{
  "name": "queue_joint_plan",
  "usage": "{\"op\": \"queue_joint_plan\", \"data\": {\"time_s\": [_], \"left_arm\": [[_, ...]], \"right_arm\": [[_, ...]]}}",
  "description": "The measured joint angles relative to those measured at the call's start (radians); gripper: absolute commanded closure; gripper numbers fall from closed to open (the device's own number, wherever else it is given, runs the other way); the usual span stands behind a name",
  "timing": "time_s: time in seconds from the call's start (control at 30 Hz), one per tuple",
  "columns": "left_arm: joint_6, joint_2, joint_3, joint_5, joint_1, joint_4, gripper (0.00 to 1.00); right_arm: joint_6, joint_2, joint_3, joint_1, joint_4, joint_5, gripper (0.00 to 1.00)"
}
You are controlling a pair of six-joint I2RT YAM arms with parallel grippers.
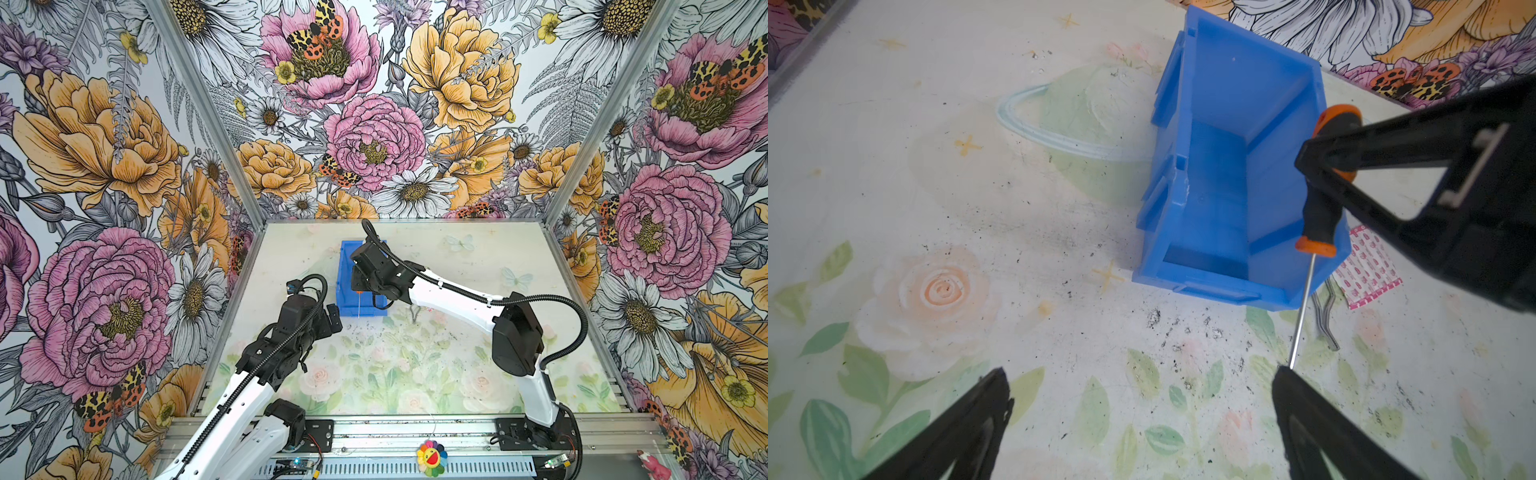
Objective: Put the screwdriver in the bin
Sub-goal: 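Lift the screwdriver with the right gripper and carry it over the blue bin, then lower the screwdriver tip-first into the blue bin with the right gripper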
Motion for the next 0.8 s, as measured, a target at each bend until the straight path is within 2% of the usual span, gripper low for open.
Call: {"op": "queue_joint_plan", "data": {"time_s": [0.37, 0.53, 0.8], "left_arm": [[0.000, 0.024, 0.000, -0.012, -0.021, -0.006, 0.01], [0.000, 0.014, 0.000, -0.031, -0.036, -0.006, 0.01], [-0.004, 0.009, 0.000, -0.060, -0.043, -0.013, 0.01]], "right_arm": [[0.001, 0.294, 0.328, -0.087, 0.003, -0.053, 1.00], [0.005, 0.354, 0.353, -0.087, -0.005, -0.081, 1.00], [0.004, 0.362, 0.357, -0.088, -0.017, -0.095, 1.00]]}}
